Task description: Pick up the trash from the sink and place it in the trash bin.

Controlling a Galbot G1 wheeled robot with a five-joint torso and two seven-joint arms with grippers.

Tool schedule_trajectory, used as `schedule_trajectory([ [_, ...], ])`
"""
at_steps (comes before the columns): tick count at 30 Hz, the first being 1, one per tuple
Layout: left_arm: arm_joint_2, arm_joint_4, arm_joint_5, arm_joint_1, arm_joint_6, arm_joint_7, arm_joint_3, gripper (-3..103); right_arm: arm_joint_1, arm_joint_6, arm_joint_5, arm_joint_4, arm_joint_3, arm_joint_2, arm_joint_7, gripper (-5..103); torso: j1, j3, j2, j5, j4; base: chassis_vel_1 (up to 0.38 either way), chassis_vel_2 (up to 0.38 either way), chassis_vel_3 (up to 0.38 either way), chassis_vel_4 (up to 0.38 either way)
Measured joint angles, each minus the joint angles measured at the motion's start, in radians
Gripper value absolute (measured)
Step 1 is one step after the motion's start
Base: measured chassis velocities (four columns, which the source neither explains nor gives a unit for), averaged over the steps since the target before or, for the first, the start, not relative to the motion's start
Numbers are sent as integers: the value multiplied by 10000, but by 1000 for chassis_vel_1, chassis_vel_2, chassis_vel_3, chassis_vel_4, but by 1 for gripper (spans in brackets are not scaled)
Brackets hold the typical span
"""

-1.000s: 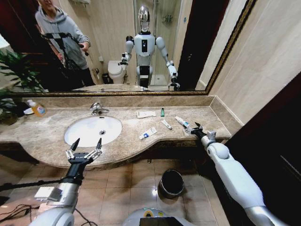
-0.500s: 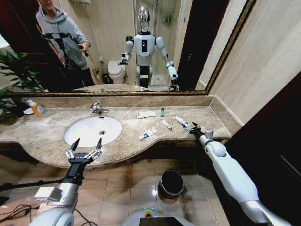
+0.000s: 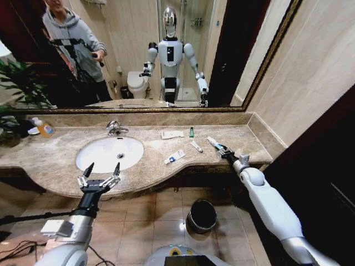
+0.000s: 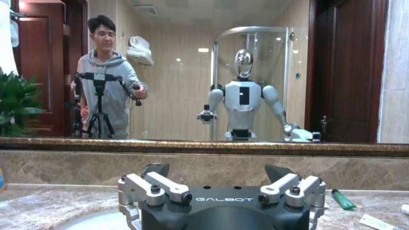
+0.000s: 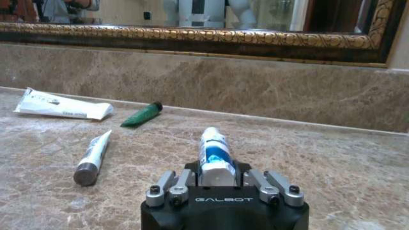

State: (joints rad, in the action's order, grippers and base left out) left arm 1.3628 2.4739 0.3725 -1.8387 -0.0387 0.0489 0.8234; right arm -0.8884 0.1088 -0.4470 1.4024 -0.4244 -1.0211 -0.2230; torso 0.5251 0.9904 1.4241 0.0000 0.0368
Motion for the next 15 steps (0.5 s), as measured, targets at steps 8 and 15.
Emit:
schedule_trajectory([
  [8, 0, 0, 0, 0, 1, 0, 0, 100, -399, -53, -11, 430, -281, 5, 89, 27, 0, 0, 0, 0, 0, 0, 0, 0, 0],
  [15, 0, 0, 0, 0, 0, 0, 0, 100, -1198, -166, -233, 1616, -896, -7, 579, 27, 0, 0, 2, -1, 0, 0, 0, 0, 0],
])
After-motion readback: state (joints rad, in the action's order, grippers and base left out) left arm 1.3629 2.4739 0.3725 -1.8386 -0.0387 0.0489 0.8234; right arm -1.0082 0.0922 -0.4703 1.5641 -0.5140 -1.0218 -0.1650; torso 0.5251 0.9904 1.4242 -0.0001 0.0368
